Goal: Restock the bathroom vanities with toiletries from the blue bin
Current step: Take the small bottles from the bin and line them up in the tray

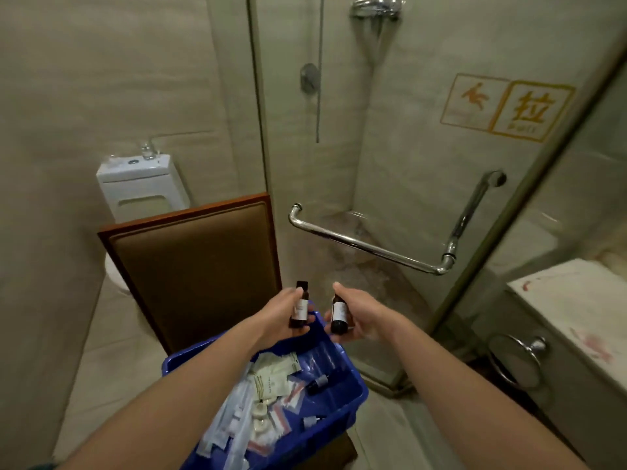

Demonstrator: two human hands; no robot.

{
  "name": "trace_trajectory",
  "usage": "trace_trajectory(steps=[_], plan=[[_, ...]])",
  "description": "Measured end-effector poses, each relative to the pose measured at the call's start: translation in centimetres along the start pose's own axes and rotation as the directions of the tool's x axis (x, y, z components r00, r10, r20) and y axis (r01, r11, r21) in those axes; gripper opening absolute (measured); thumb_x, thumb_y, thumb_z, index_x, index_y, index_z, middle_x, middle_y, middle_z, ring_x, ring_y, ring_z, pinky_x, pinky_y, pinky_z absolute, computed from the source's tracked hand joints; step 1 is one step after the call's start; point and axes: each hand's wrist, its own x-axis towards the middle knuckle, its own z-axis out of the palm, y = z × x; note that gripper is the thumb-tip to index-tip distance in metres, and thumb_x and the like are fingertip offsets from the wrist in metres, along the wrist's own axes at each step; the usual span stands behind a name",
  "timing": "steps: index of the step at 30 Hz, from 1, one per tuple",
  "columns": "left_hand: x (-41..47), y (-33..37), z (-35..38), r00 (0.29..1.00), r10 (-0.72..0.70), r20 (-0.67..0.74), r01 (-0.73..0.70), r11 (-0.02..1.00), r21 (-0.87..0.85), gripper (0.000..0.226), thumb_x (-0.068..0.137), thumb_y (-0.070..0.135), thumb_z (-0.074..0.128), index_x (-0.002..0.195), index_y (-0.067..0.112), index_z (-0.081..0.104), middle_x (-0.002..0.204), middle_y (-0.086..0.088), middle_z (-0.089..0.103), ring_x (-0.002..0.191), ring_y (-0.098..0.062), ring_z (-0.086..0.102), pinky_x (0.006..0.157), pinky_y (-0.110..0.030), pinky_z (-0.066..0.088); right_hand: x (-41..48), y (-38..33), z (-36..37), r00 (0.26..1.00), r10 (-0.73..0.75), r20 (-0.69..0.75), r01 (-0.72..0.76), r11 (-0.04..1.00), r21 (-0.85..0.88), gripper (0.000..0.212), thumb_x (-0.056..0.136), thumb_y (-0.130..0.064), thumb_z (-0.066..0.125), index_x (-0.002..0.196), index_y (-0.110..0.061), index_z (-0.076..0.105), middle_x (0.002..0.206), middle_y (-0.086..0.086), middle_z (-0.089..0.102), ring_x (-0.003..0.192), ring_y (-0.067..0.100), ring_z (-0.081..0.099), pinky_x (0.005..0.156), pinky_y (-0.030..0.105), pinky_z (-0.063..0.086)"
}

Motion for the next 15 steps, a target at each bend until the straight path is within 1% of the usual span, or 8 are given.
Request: trace_trajectory(steps=[2, 3, 5, 6, 8, 10, 12, 15], plan=[[-0.4, -0.5, 0.6, 0.997, -0.024, 0.078, 0.022, 1.000, 0.023, 0.017, 0.103, 0.029, 0.043, 0.116, 0.021, 0.048, 0.110, -0.013, 0.060, 0.093, -0.024, 0.061, 0.065, -0.034, 0.053, -1.0, 1.0, -0.3, 0.999, -0.003, -0.050, 0.006, 0.999, 0.042, 0.038, 0.101, -0.045, 0.043, 0.118, -0.011, 0.045, 0.078, 0.015, 0.071, 0.060, 0.026, 0.071, 0.054, 0.040, 0.058], [-0.6, -0.7, 0.9, 0.993, -0.036, 0.110, 0.032, 0.999, 0.036, 0.019, 0.102, 0.028, 0.045, 0.120, 0.020, 0.048, 0.115, -0.014, 0.059, 0.100, -0.027, 0.061, 0.067, -0.036, 0.054, -1.6, 1.5, -0.4, 0.997, -0.005, -0.073, 0.010, 0.998, 0.069, 0.034, 0.102, -0.043, 0.043, 0.115, -0.012, 0.046, 0.079, 0.015, 0.072, 0.060, 0.026, 0.071, 0.055, 0.041, 0.058], [-0.9, -1.2, 1.5, 0.985, -0.063, 0.159, 0.054, 0.997, 0.056, 0.024, 0.101, 0.024, 0.049, 0.125, 0.019, 0.047, 0.122, -0.016, 0.059, 0.109, -0.031, 0.060, 0.072, -0.041, 0.056, -2.9, 2.7, -0.8, 0.992, 0.006, -0.126, 0.009, 0.993, 0.120, 0.030, 0.102, -0.040, 0.044, 0.116, -0.013, 0.046, 0.092, 0.018, 0.071, 0.063, 0.025, 0.071, 0.059, 0.043, 0.059], [-1.0, -1.6, 1.9, 0.980, -0.077, 0.182, 0.067, 0.996, 0.063, 0.026, 0.100, 0.023, 0.051, 0.125, 0.019, 0.047, 0.122, -0.017, 0.059, 0.110, -0.032, 0.061, 0.074, -0.044, 0.056, -3.7, 3.3, -1.0, 0.988, 0.018, -0.153, 0.004, 0.990, 0.144, 0.029, 0.102, -0.038, 0.044, 0.117, -0.013, 0.046, 0.099, 0.019, 0.069, 0.065, 0.025, 0.072, 0.060, 0.044, 0.059], [-1.3, -2.5, 2.6, 0.964, -0.109, 0.241, 0.090, 0.992, 0.088, 0.028, 0.099, 0.023, 0.053, 0.125, 0.018, 0.048, 0.122, -0.017, 0.060, 0.108, -0.033, 0.062, 0.076, -0.047, 0.057, -5.3, 4.7, -1.5, 0.980, 0.034, -0.198, 0.005, 0.982, 0.191, 0.024, 0.102, -0.033, 0.044, 0.115, -0.014, 0.046, 0.105, 0.017, 0.066, 0.071, 0.025, 0.071, 0.061, 0.045, 0.059], [-1.5, -3.3, 3.5, 0.941, -0.139, 0.309, 0.104, 0.986, 0.128, 0.031, 0.097, 0.025, 0.056, 0.126, 0.016, 0.047, 0.124, -0.017, 0.059, 0.107, -0.033, 0.063, 0.071, -0.046, 0.057, -7.2, 6.3, -2.0, 0.970, 0.027, -0.241, 0.028, 0.975, 0.221, 0.019, 0.103, -0.029, 0.045, 0.113, -0.013, 0.046, 0.108, 0.016, 0.064, 0.078, 0.024, 0.069, 0.061, 0.045, 0.059], [-1.9, -4.1, 4.7, 0.914, -0.173, 0.366, 0.116, 0.978, 0.171, 0.035, 0.095, 0.026, 0.060, 0.126, 0.014, 0.048, 0.126, -0.018, 0.057, 0.106, -0.033, 0.064, 0.069, -0.045, 0.058, -9.1, 7.9, -2.7, 0.956, 0.015, -0.295, 0.058, 0.970, 0.238, 0.019, 0.102, -0.027, 0.047, 0.114, -0.012, 0.047, 0.108, 0.015, 0.062, 0.081, 0.024, 0.068, 0.062, 0.045, 0.059], [-2.9, -5.2, 7.2, 0.873, -0.224, 0.434, 0.132, 0.964, 0.232, 0.033, 0.093, 0.025, 0.063, 0.121, 0.012, 0.052, 0.123, -0.018, 0.058, 0.105, -0.033, 0.065, 0.071, -0.045, 0.059, -12.1, 10.0, -3.7, 0.930, 0.021, -0.368, 0.090, 0.955, 0.281, 0.021, 0.099, -0.026, 0.054, 0.116, -0.013, 0.049, 0.113, 0.014, 0.060, 0.089, 0.027, 0.067, 0.066, 0.046, 0.059]])
